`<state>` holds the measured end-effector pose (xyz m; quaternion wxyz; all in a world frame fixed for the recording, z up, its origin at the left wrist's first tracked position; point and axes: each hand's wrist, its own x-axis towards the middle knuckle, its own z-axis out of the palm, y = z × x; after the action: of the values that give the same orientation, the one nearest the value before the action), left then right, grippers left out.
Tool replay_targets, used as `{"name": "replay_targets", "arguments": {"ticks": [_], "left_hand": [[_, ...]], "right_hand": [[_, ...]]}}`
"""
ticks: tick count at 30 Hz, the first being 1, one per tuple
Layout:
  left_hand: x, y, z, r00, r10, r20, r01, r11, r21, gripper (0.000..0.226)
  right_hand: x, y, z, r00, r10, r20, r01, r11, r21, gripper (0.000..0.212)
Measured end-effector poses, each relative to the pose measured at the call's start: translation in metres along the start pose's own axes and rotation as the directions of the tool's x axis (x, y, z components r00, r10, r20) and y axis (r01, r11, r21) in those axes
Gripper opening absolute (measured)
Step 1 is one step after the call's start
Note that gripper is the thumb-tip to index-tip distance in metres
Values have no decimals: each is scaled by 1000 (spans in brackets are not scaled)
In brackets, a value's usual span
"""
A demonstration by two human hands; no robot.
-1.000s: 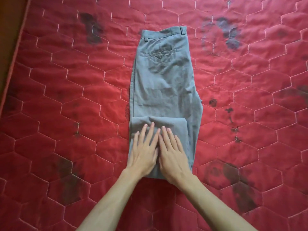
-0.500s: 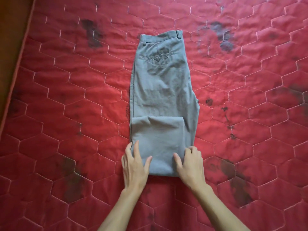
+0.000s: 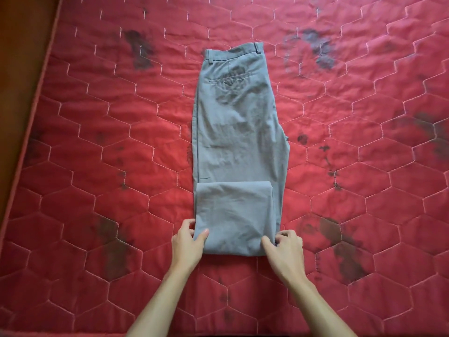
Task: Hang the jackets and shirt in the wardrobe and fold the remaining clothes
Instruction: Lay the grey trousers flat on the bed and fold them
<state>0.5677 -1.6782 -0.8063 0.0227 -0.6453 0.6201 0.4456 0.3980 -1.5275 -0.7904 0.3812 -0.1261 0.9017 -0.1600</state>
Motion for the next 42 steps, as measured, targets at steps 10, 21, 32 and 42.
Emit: {"name": "replay_targets", "arguments": {"ticks": [10, 21, 32, 42], "left_hand": [[-4, 18, -12, 981, -175, 84, 172, 984, 47, 49], [-46, 70, -87, 966, -1, 260, 50, 982, -182, 40], [57, 162, -61, 990, -12, 142, 50, 964, -260, 53], [113, 128, 12, 747, 618, 247, -572, 407, 712, 61]], "right_hand": [[1, -4, -20, 991, 47, 122, -78, 963, 258, 25], [-34, -36, -106, 888, 63, 455, -271, 872, 408, 30], [86, -131, -108, 976, -185, 111, 147, 948, 282, 44], [131, -124, -19, 622, -766, 160, 726, 488, -485, 60]]}}
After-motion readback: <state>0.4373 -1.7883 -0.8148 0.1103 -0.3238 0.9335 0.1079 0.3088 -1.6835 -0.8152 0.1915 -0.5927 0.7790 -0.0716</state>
